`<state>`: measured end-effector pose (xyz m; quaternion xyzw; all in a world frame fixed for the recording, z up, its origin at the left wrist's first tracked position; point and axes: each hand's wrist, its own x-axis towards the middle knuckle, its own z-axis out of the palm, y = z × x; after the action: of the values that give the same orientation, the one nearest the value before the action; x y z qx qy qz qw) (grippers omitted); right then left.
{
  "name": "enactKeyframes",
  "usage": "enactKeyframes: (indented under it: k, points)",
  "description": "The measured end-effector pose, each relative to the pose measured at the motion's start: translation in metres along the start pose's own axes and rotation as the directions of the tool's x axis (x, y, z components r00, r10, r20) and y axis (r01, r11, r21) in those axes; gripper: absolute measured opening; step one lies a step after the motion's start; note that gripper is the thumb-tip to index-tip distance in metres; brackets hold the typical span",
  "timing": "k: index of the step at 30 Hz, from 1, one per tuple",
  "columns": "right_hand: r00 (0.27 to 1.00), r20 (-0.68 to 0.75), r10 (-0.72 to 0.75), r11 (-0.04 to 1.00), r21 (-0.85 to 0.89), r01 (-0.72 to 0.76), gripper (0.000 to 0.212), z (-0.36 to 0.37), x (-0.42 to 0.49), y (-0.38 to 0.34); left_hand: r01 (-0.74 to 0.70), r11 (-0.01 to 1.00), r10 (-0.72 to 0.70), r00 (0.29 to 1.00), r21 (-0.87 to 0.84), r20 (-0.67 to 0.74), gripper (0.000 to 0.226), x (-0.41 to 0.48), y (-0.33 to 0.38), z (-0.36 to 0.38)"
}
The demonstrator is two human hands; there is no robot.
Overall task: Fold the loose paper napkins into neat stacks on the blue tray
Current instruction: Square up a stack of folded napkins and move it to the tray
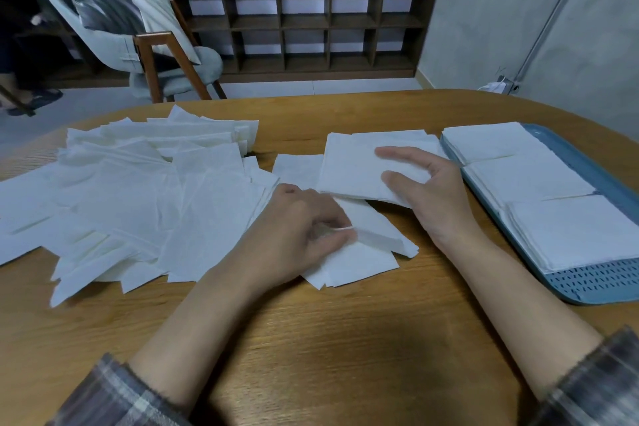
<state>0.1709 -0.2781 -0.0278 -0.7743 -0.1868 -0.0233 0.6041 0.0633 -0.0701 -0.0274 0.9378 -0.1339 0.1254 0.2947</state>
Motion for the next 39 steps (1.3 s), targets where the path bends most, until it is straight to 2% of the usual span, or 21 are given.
enactKeyframes:
  k: [3,5,8,9,10,13,14,17,20,23,26,29,39]
  points:
    - [0.997,0.071,-0.038,0.999,-0.005,0.039,0.026,0.001,-0.001,-0.003,0.022,0.997,-0.03,0.994,-0.078,-0.107,0.013,0.0,0.006,-0.003]
    - [0.993,0.12,-0.021,0.996,0.093,0.01,0.02,0.002,-0.002,-0.005,0.054,0.982,-0.089,0.978,-0.181,-0.188,0.011,0.0,0.009,-0.006]
    - [0.961,0.272,0.038,0.953,0.28,-0.117,0.07,0.002,-0.005,-0.007,0.081,0.954,-0.163,0.948,-0.288,-0.274,0.01,0.0,0.01,-0.007]
    - [0.953,0.301,0.025,0.946,0.302,-0.12,0.079,0.003,-0.006,-0.007,0.086,0.949,-0.179,0.939,-0.303,-0.294,0.01,0.0,0.01,-0.007]
    - [0.951,0.31,0.007,0.949,0.298,-0.104,0.074,0.004,-0.008,-0.008,0.091,0.944,-0.193,0.932,-0.317,-0.308,0.009,0.0,0.009,-0.007]
    - [0.966,0.259,-0.015,0.983,0.181,-0.034,0.02,0.011,-0.014,-0.015,0.098,0.929,-0.219,0.923,-0.357,-0.316,0.009,0.0,0.008,-0.007]
    - [0.973,0.229,-0.001,0.984,0.173,-0.04,0.012,0.011,-0.014,-0.016,0.109,0.924,-0.233,0.921,-0.366,-0.314,0.017,0.0,0.008,-0.007]
    - [0.991,0.118,0.067,0.971,0.222,-0.092,0.01,0.008,-0.01,-0.015,0.147,0.875,-0.283,0.928,-0.461,-0.241,0.038,0.002,0.01,-0.01]
    - [0.988,0.1,0.116,0.945,0.295,-0.141,0.012,0.005,-0.005,-0.01,0.144,0.76,-0.368,0.899,-0.634,-0.237,0.03,0.004,0.005,-0.012]
    - [0.975,0.19,0.111,0.925,0.34,-0.171,0.022,0.005,-0.005,-0.011,0.129,0.789,-0.376,0.875,-0.601,-0.306,0.014,0.005,-0.001,-0.012]
    - [0.956,0.27,0.113,0.925,0.322,-0.2,0.048,0.007,-0.006,-0.011,0.161,0.782,-0.391,0.879,-0.602,-0.272,0.019,0.005,0.001,-0.013]
    - [0.95,0.291,0.115,0.932,0.301,-0.205,0.061,0.009,-0.006,-0.011,0.188,0.792,-0.4,0.879,-0.58,-0.26,0.019,0.005,0.001,-0.012]
    - [0.956,0.28,0.083,0.958,0.242,-0.154,0.068,0.009,-0.006,-0.009,0.231,0.763,-0.455,0.856,-0.604,-0.248,0.018,0.007,-0.001,-0.01]
